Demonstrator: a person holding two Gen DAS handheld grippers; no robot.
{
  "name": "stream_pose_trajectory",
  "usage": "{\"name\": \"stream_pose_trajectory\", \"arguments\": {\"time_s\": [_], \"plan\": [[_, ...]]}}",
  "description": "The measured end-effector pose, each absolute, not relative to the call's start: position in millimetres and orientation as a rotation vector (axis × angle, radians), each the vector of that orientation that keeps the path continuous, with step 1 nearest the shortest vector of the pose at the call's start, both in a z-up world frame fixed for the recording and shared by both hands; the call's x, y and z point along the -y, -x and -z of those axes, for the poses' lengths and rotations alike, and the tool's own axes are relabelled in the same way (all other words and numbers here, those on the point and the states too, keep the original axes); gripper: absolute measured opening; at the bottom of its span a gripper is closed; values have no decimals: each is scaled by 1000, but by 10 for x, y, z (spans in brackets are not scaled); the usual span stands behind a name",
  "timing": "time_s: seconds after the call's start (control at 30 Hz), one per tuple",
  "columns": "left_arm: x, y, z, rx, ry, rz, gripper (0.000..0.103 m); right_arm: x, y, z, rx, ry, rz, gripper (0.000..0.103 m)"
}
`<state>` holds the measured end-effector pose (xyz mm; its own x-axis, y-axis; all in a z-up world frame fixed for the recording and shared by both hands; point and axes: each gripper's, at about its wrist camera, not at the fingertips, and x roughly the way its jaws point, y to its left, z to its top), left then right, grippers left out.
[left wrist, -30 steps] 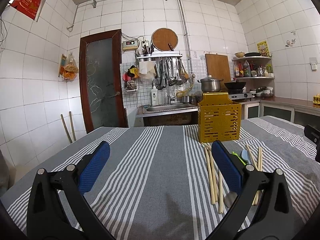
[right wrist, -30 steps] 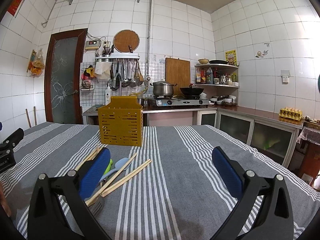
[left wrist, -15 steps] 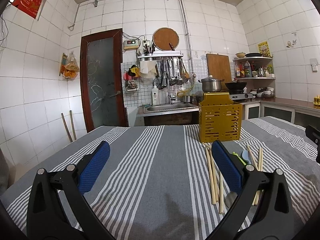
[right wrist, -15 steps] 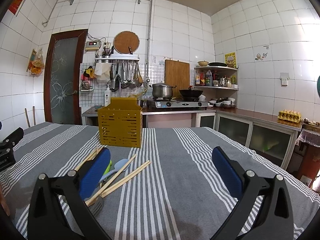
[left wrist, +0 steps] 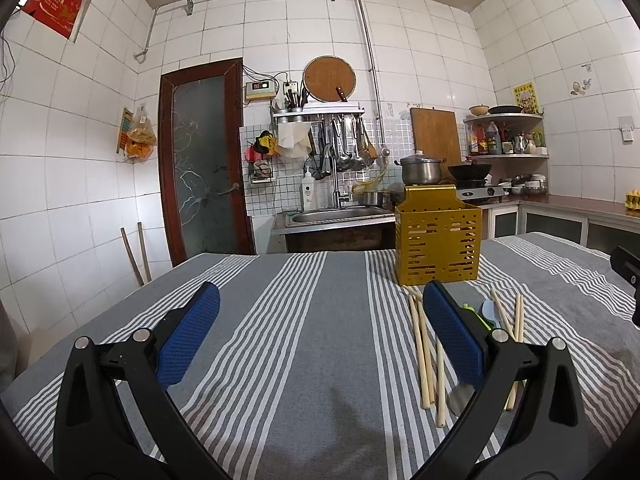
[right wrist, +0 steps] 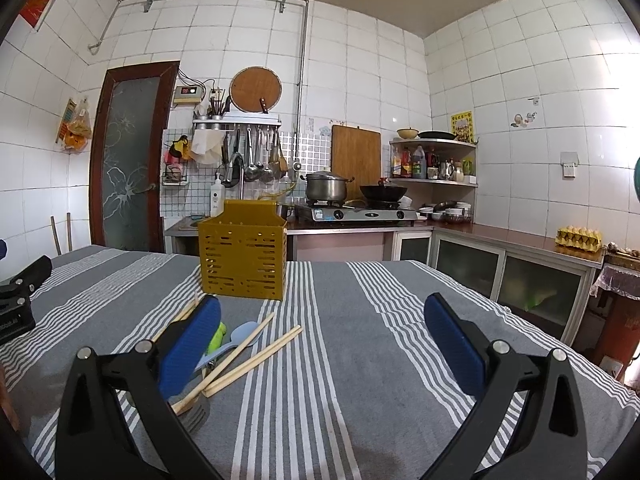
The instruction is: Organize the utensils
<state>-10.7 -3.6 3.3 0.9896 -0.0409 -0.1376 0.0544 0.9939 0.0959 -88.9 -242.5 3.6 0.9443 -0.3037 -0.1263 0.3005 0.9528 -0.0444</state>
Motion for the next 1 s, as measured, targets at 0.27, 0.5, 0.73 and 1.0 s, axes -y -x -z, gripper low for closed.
{"name": "stream_pose_trajectory", "arguments": {"time_s": [0.27,0.5,0.73,1.0], "plan": [[50,116,4,-138,-110,57,98,2489,816,0,-181,-4,259,99],[-1,-133,42,-272,-79,107,98,2584,691,30,-249,-53,280,99],[-112,-417,179,-441,-8,154,98,2623,596,75,-298,-65,310,99],[-84,-590,200,-497,-31,138,98,2735,309,146,-437,-121,321,99]]}}
